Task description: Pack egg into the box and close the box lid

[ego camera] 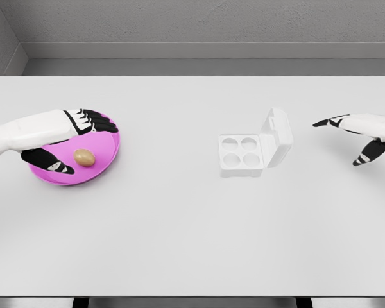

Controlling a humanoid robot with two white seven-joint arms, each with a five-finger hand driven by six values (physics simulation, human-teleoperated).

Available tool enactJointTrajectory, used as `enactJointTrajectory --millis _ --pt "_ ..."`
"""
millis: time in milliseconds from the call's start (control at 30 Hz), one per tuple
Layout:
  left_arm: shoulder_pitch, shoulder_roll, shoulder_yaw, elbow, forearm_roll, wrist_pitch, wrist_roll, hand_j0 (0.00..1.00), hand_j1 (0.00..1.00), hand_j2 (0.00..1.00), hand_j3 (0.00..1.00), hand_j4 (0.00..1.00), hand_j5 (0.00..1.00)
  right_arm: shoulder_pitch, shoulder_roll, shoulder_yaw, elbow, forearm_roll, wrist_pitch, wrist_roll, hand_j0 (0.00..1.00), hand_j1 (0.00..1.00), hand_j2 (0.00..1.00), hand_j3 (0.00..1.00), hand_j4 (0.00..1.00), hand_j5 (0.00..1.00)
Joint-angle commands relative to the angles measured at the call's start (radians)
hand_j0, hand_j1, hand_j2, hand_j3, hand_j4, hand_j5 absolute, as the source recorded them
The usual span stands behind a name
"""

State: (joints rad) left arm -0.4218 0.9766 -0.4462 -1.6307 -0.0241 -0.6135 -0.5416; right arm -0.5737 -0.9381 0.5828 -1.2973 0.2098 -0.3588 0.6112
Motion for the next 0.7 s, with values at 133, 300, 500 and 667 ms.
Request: enactJointTrajectory --millis 133,300,500,667 --pt "-0.015 -0.067 -0.002 0.095 -0.114 0.003 -0.006 1.00 1.00 1.00 1.00 1.00 1.00 -0.012 0.004 0.005 0.000 -0.004 -0.005 0.000 1.00 1.00 1.00 1.00 1.00 1.00" --pt "-0.015 -0.061 -0.002 0.097 -0.145 0.003 -0.011 1.00 1.00 1.00 1.00 1.00 1.00 -0.020 0.002 0.006 0.001 -0.004 -0.121 0.000 1.00 1.00 1.00 1.00 1.00 1.00" --pt "-0.038 -0.121 -0.002 0.184 -0.226 0.003 -0.011 1.00 1.00 1.00 1.00 1.00 1.00 -0.020 -0.034 0.008 0.000 -0.004 -0.126 0.000 1.00 1.00 1.00 1.00 1.00 1.00" --pt "-0.037 -0.125 -0.002 0.190 -0.189 0.003 -0.008 1.00 1.00 1.00 1.00 1.00 1.00 -0.043 -0.030 0.006 -0.007 -0.004 -0.126 0.000 1.00 1.00 1.00 1.00 1.00 1.00"
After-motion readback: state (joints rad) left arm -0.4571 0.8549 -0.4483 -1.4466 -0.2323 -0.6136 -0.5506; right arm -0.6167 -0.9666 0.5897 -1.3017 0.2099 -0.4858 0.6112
